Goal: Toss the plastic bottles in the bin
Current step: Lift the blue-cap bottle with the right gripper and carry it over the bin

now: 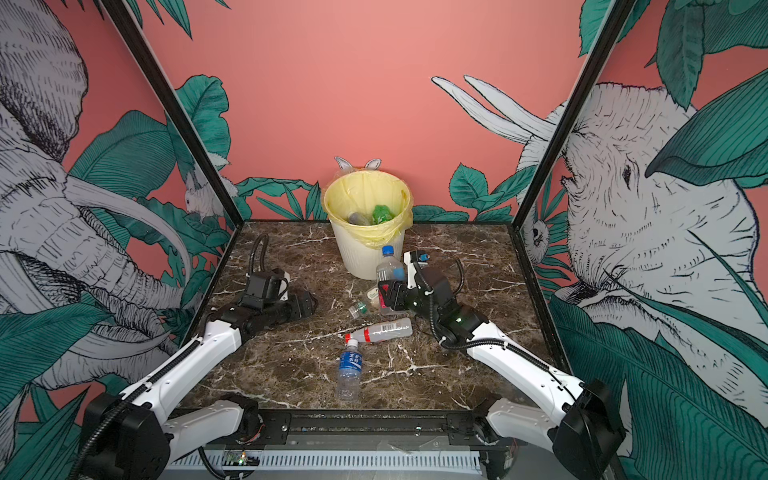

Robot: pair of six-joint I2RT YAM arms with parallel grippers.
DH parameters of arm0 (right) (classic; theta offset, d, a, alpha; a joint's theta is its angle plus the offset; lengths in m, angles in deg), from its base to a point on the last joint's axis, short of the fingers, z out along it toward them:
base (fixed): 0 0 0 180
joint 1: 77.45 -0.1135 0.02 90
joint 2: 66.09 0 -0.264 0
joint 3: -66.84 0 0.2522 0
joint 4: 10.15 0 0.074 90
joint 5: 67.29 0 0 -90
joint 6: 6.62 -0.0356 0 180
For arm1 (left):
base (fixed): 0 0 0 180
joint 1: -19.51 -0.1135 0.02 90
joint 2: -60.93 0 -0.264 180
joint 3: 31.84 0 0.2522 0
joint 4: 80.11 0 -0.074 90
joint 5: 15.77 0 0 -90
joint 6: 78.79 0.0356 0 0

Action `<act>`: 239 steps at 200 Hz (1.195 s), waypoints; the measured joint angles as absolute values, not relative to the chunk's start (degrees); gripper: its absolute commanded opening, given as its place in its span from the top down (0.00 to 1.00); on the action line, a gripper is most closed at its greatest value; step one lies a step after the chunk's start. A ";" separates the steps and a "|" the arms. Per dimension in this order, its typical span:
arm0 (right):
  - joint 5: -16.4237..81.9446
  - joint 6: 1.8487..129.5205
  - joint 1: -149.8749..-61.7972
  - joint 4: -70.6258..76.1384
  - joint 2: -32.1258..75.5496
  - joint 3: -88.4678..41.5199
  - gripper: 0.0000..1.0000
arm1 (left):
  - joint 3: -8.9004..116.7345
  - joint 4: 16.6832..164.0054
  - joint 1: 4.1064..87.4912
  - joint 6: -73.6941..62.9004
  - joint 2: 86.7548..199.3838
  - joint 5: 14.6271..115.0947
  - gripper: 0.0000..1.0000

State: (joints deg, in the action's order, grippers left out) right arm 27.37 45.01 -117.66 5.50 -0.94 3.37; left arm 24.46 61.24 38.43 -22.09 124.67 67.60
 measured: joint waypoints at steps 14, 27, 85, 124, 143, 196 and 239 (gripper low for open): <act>27.20 45.12 -117.55 5.43 -1.40 2.84 0.37 | 24.46 61.24 38.43 -22.07 124.67 67.60 0.01; 27.07 45.28 -117.40 5.21 -1.64 2.29 0.37 | 24.44 61.26 38.43 -22.09 124.67 67.60 0.01; 26.59 46.33 -116.33 5.10 -1.75 -1.49 0.37 | 24.05 62.07 38.40 -22.09 124.67 67.60 0.01; 26.83 47.51 -115.43 5.10 -1.38 -6.34 0.37 | 24.02 62.09 38.32 -22.09 124.67 67.60 0.01; 27.05 48.25 -115.06 4.97 -1.16 -7.85 0.37 | 23.76 62.18 38.32 -22.09 124.67 67.60 0.01; 26.59 49.41 -114.77 5.34 -2.19 -5.92 0.36 | 22.84 62.18 38.32 -22.22 124.56 67.62 0.01; 27.29 51.81 -114.56 7.88 4.54 -15.87 0.35 | 22.80 62.18 38.32 -22.22 124.52 67.62 0.01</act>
